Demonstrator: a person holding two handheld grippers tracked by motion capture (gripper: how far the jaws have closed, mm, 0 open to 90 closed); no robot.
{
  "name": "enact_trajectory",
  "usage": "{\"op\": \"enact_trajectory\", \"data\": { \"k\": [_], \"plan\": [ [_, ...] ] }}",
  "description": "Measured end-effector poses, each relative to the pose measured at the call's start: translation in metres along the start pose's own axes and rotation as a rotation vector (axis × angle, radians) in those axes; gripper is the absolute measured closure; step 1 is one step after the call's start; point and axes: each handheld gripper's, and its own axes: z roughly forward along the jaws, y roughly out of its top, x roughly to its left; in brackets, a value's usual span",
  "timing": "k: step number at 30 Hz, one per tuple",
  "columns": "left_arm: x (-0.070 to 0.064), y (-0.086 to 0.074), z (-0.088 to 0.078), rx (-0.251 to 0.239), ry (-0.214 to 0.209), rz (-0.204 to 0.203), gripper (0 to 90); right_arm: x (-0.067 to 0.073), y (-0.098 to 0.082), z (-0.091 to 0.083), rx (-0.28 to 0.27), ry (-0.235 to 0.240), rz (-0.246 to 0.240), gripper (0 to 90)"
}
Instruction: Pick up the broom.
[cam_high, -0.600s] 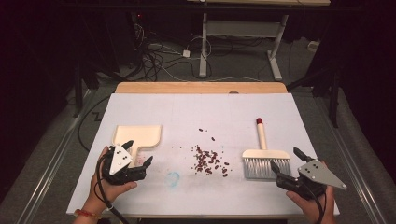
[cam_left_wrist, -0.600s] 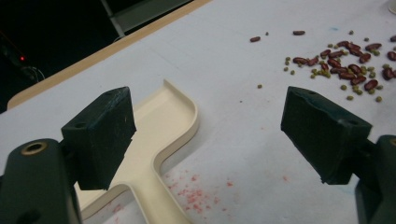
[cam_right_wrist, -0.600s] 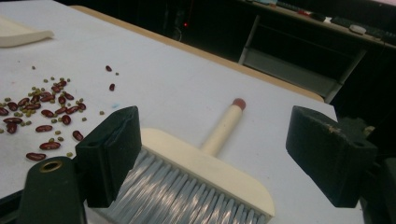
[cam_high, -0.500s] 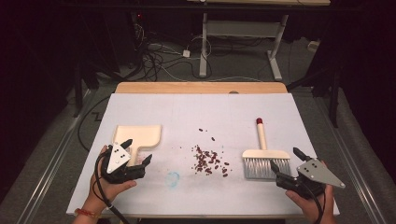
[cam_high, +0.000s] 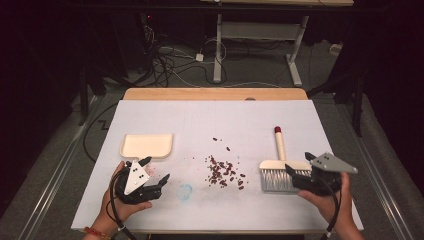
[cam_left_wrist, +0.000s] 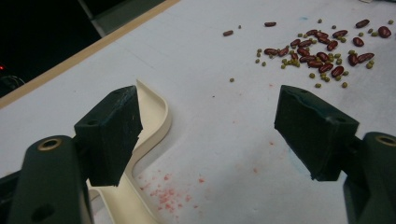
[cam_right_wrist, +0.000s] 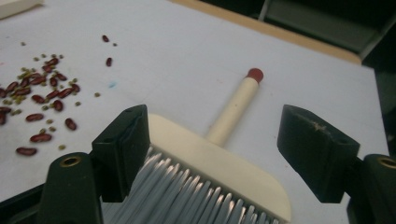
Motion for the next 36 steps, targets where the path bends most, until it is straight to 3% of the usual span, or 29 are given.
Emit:
{"op": "enact_trajectory", "data": {
  "k": [1, 2, 4, 5, 6, 10, 13, 16, 18, 21, 23, 26, 29, 36],
  "plan": [
    [0.000, 0.000, 0.001, 0.003, -0.003, -0.002, 22.2, 0.000, 0.000, 0.000, 0.000, 0.000, 0.000, 26.3],
    [0.000, 0.000, 0.001, 0.006, -0.008, -0.002, 22.2, -0.008, 0.012, 0.011, 0.048, 0.007, 0.033, 28.0],
    [-0.001, 0.001, 0.003, 0.015, -0.014, -0.009, 22.3, -0.014, 0.024, 0.027, 0.121, -0.015, 0.044, 27.2],
    [-0.002, 0.001, 0.004, 0.022, -0.018, -0.009, 22.3, -0.014, 0.024, 0.027, 0.121, -0.015, 0.044, 27.2],
    [-0.004, 0.003, 0.005, 0.021, -0.023, -0.006, 22.3, -0.021, 0.036, 0.048, 0.202, 0.002, 0.087, 29.1],
    [-0.007, 0.004, 0.005, 0.017, -0.031, 0.012, 22.9, -0.027, 0.051, 0.089, 0.346, 0.005, 0.104, 29.8],
    [-0.009, 0.002, 0.004, 0.017, -0.038, 0.024, 23.8, -0.032, 0.051, 0.115, 0.449, -0.004, 0.130, 31.7],
    [-0.009, 0.000, 0.003, 0.024, -0.037, 0.036, 23.8, -0.041, 0.045, 0.134, 0.526, -0.042, 0.155, 34.6],
    [-0.007, -0.001, 0.001, 0.026, -0.027, 0.037, 23.8, -0.045, 0.037, 0.143, 0.568, 0.016, 0.187, 39.6],
    [-0.005, -0.002, 0.001, 0.028, -0.019, 0.032, 23.8, -0.040, 0.040, 0.144, 0.573, 0.007, 0.120, 47.1],
    [-0.004, -0.002, 0.002, 0.032, -0.024, 0.027, 23.8, -0.039, 0.039, 0.144, 0.548, 0.026, 0.115, 55.3],
    [-0.005, -0.001, 0.003, 0.046, -0.024, 0.046, 24.0, -0.038, 0.036, 0.142, 0.511, 0.030, 0.124, 58.8],
    [-0.006, 0.000, 0.005, 0.040, -0.032, 0.044, 24.0, -0.041, 0.032, 0.140, 0.477, 0.024, 0.138, 68.2],
    [-0.008, 0.000, 0.009, 0.063, -0.029, 0.069, 24.1, -0.042, 0.030, 0.138, 0.449, 0.032, 0.124, 70.5]
  ]
}}
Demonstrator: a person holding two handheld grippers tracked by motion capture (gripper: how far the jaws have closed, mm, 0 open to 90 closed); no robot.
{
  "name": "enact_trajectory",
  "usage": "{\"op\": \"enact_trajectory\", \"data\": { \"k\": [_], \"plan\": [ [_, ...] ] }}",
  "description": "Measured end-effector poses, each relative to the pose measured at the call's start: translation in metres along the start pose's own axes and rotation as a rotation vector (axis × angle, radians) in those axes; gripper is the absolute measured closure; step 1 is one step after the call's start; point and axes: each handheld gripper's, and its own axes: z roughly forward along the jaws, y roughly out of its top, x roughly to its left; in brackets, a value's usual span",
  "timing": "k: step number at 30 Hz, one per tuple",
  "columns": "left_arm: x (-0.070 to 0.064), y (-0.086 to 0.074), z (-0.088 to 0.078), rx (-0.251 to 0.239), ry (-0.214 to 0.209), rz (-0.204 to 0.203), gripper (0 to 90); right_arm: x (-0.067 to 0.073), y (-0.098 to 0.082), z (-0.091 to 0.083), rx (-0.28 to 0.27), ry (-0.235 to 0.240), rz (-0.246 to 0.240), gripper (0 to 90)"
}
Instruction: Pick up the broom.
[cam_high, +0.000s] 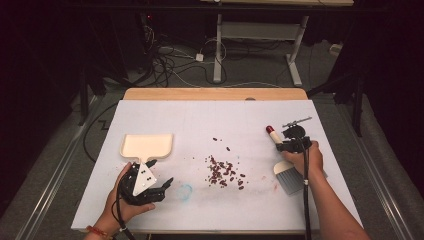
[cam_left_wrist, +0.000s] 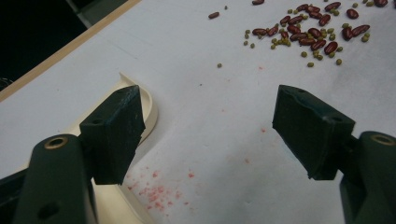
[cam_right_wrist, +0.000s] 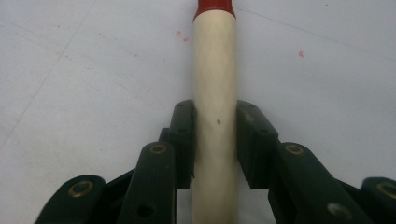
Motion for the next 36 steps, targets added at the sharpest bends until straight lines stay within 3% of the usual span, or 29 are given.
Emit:
{"op": "enact_trajectory", "data": {
  "k": [4, 9, 10, 12, 14, 16, 21, 23, 28, 30, 36],
  "plan": [
    [0.003, 0.000, -0.003, -0.011, 0.012, -0.010, 24.1, -0.001, 0.000, -0.006, -0.040, 0.030, -0.002, 70.6],
    [0.005, -0.002, -0.004, 0.000, 0.032, -0.018, 24.1, 0.011, 0.001, -0.035, -0.208, 0.026, -0.046, 70.7],
    [0.005, -0.002, -0.004, 0.000, 0.032, -0.018, 24.1, 0.011, 0.001, -0.035, -0.208, 0.026, -0.046, 70.7],
    [0.005, -0.003, -0.005, 0.002, 0.037, -0.020, 24.2, 0.016, 0.000, -0.049, -0.274, 0.069, -0.053, 70.7],
    [0.005, -0.003, -0.005, 0.005, 0.040, -0.022, 24.1, 0.019, -0.001, -0.058, -0.311, 0.062, -0.064, 70.7],
    [0.005, -0.003, -0.005, 0.005, 0.043, -0.022, 24.1, 0.021, 0.000, -0.067, -0.353, 0.059, -0.066, 70.7],
    [0.006, -0.003, -0.005, -0.006, 0.041, -0.034, 24.1, 0.025, 0.008, -0.085, -0.457, 0.106, -0.035, 70.7],
    [0.007, -0.002, -0.005, -0.004, 0.046, -0.038, 24.1, 0.029, 0.016, -0.088, -0.477, 0.128, -0.032, 70.7],
    [0.010, -0.003, -0.005, -0.011, 0.061, -0.035, 24.1, 0.050, 0.039, -0.089, -0.532, 0.126, -0.054, 70.7],
    [0.011, -0.003, -0.007, -0.034, 0.059, -0.041, 24.0, 0.067, 0.059, -0.084, -0.581, 0.137, -0.062, 70.7],
    [0.012, -0.005, -0.007, -0.038, 0.055, -0.042, 22.6, 0.103, 0.101, -0.067, -0.650, 0.117, -0.096, 70.6]
  ]
}}
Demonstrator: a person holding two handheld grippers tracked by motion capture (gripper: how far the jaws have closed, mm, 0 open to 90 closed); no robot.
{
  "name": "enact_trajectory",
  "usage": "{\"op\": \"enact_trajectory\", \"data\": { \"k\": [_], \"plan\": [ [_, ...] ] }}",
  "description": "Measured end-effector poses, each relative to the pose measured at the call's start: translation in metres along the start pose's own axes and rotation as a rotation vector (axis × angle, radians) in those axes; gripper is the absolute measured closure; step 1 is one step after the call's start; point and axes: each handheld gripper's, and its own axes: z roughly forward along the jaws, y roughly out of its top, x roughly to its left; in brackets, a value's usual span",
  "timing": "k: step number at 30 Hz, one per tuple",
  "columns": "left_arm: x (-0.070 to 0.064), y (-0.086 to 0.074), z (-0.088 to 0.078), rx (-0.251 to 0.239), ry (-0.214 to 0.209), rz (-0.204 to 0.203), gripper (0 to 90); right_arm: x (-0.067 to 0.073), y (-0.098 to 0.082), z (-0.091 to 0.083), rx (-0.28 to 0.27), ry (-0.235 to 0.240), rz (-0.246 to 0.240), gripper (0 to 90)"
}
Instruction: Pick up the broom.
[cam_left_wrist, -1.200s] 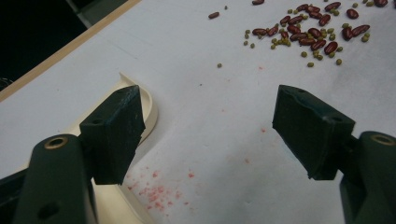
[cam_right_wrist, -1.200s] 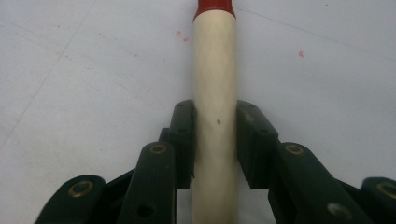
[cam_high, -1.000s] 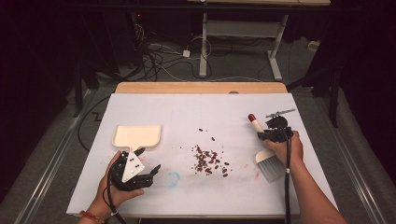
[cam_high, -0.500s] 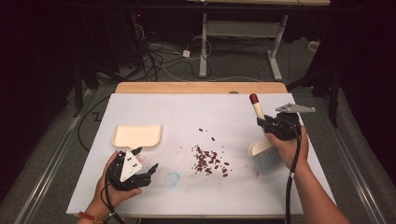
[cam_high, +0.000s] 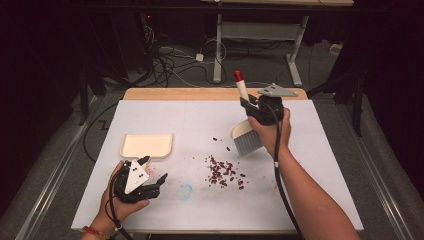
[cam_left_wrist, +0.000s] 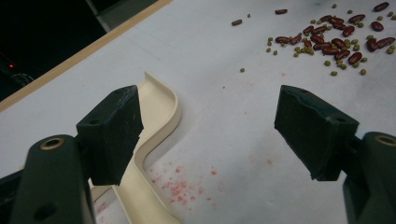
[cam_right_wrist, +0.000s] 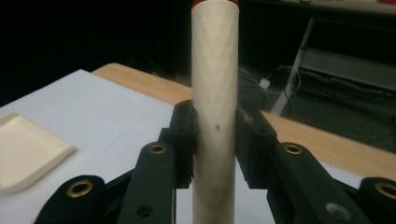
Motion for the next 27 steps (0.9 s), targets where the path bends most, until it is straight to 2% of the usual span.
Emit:
{"op": "enact_trajectory", "data": {
  "k": [5, 7, 9, 11, 15, 16, 17, 19, 21, 23, 24, 27],
  "plan": [
    [0.002, -0.001, 0.000, 0.005, -0.007, -0.001, 22.3, 0.015, 0.008, 0.041, -0.042, -0.012, -0.006, 70.7],
    [0.002, -0.002, 0.001, 0.006, -0.008, 0.000, 22.2, 0.017, 0.010, 0.057, -0.060, -0.016, 0.021, 70.7],
    [0.001, -0.002, 0.002, 0.008, -0.015, -0.002, 22.2, 0.017, 0.010, 0.073, -0.066, -0.006, 0.068, 70.7],
    [-0.001, -0.003, 0.005, 0.028, -0.026, 0.003, 22.2, 0.018, 0.009, 0.085, -0.084, -0.019, 0.106, 70.7],
    [-0.003, -0.003, 0.005, 0.029, -0.027, 0.015, 22.2, 0.025, 0.003, 0.107, -0.103, -0.061, 0.131, 70.7],
    [-0.003, -0.003, 0.005, 0.027, -0.027, 0.020, 22.2, 0.025, 0.003, 0.107, -0.103, -0.061, 0.131, 70.7],
    [-0.003, -0.004, 0.004, 0.030, -0.021, 0.035, 21.9, 0.030, -0.004, 0.116, -0.110, -0.074, 0.151, 70.7],
    [-0.004, -0.004, 0.003, 0.029, -0.017, 0.039, 21.2, 0.037, -0.012, 0.120, -0.133, -0.083, 0.159, 70.7],
    [-0.004, -0.005, 0.001, 0.028, -0.012, 0.053, 21.1, 0.044, -0.017, 0.119, -0.160, -0.088, 0.136, 70.6],
    [-0.004, -0.005, 0.001, 0.026, -0.012, 0.049, 21.0, 0.049, -0.022, 0.119, -0.150, -0.088, 0.107, 70.7],
    [-0.004, -0.005, 0.001, 0.028, -0.009, 0.054, 21.1, 0.051, -0.025, 0.118, -0.161, -0.086, 0.099, 70.6],
    [-0.003, -0.005, -0.001, 0.028, -0.004, 0.061, 21.0, 0.053, -0.032, 0.117, -0.143, -0.080, 0.088, 70.6]
  ]
}}
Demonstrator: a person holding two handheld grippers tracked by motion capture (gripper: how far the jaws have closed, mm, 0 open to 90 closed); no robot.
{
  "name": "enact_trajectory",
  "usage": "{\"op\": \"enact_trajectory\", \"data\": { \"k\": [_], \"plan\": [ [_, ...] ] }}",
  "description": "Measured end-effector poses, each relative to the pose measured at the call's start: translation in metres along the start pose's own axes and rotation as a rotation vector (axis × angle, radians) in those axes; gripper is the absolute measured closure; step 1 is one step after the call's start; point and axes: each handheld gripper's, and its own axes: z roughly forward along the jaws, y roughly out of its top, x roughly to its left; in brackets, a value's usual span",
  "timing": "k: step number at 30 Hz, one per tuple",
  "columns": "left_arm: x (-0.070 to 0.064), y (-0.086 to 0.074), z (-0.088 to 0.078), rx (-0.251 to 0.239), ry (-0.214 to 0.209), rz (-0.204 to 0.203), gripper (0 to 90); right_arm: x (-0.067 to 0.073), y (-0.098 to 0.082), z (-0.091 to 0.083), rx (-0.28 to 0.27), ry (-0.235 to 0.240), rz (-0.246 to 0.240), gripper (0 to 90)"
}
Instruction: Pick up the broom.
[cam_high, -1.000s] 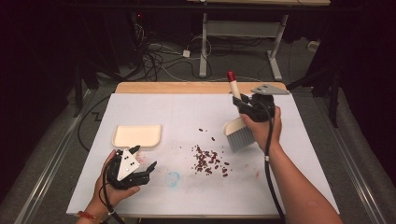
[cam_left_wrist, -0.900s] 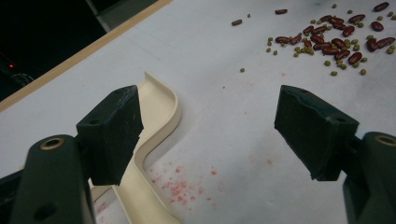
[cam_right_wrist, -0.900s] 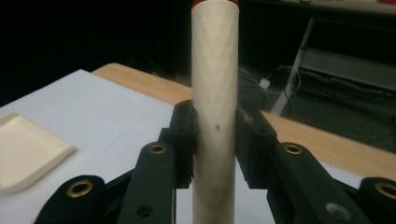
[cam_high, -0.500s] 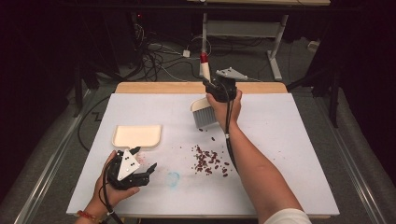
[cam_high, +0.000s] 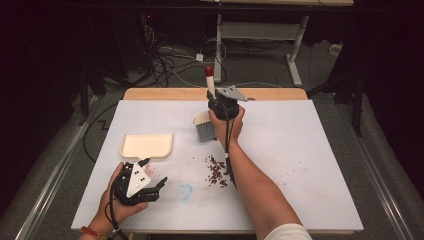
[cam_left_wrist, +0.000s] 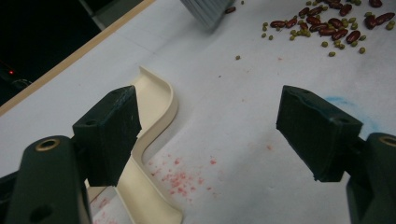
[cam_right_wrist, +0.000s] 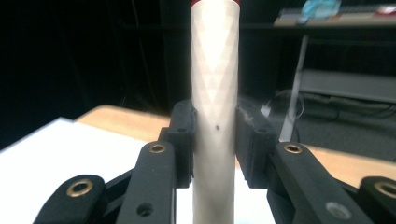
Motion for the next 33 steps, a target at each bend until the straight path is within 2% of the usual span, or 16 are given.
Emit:
{"op": "enact_trajectory", "data": {
  "k": [1, 2, 3, 5, 8, 9, 10, 11, 13, 19, 22, 27, 29, 31, 33],
  "plan": [
    [0.000, 0.000, -0.001, -0.005, 0.004, 0.001, 21.0, 0.002, -0.003, -0.003, -0.010, -0.017, -0.024, 70.5],
    [0.001, 0.000, -0.002, -0.010, 0.006, -0.002, 21.0, 0.005, -0.006, -0.011, -0.012, 0.010, -0.033, 70.6],
    [0.002, 0.001, -0.003, -0.010, 0.006, -0.001, 21.0, 0.005, -0.006, -0.011, -0.012, 0.010, -0.033, 70.6],
    [0.003, 0.001, -0.003, -0.017, 0.009, -0.018, 21.0, 0.010, -0.009, -0.022, 0.002, 0.050, -0.048, 70.6],
    [0.002, 0.001, -0.003, -0.014, 0.008, -0.014, 21.0, 0.011, -0.014, -0.036, 0.011, 0.073, -0.062, 70.6],
    [0.001, 0.002, -0.003, -0.012, 0.008, -0.011, 21.0, 0.011, -0.014, -0.036, 0.011, 0.073, -0.062, 70.6],
    [0.001, 0.002, -0.003, -0.013, 0.007, -0.009, 21.0, 0.009, -0.014, -0.045, 0.004, 0.088, -0.040, 70.6],
    [0.000, 0.003, -0.003, -0.012, 0.005, -0.005, 21.0, 0.009, -0.014, -0.045, 0.004, 0.088, -0.040, 70.6],
    [-0.002, 0.005, -0.002, -0.009, 0.002, 0.005, 21.0, 0.009, -0.010, -0.060, 0.006, 0.117, -0.022, 70.6],
    [-0.002, 0.005, 0.000, 0.002, -0.004, 0.015, 20.7, 0.014, -0.010, -0.084, 0.029, 0.165, -0.015, 70.6],
    [-0.002, 0.006, 0.000, -0.005, -0.003, 0.010, 20.7, 0.011, -0.003, -0.089, 0.018, 0.175, 0.004, 70.6],
    [-0.002, 0.007, 0.000, -0.011, -0.001, 0.011, 20.6, 0.007, 0.019, -0.086, -0.024, 0.158, 0.013, 70.6],
    [0.000, 0.006, 0.002, -0.004, -0.003, 0.012, 20.5, 0.007, 0.025, -0.082, -0.028, 0.138, -0.013, 70.6],
    [0.001, 0.005, 0.003, 0.000, -0.004, 0.010, 20.5, 0.006, 0.026, -0.080, -0.023, 0.131, -0.018, 70.6],
    [0.001, 0.005, 0.003, 0.002, -0.005, 0.006, 20.5, 0.000, 0.029, -0.069, -0.023, 0.083, -0.029, 70.6]
  ]
}}
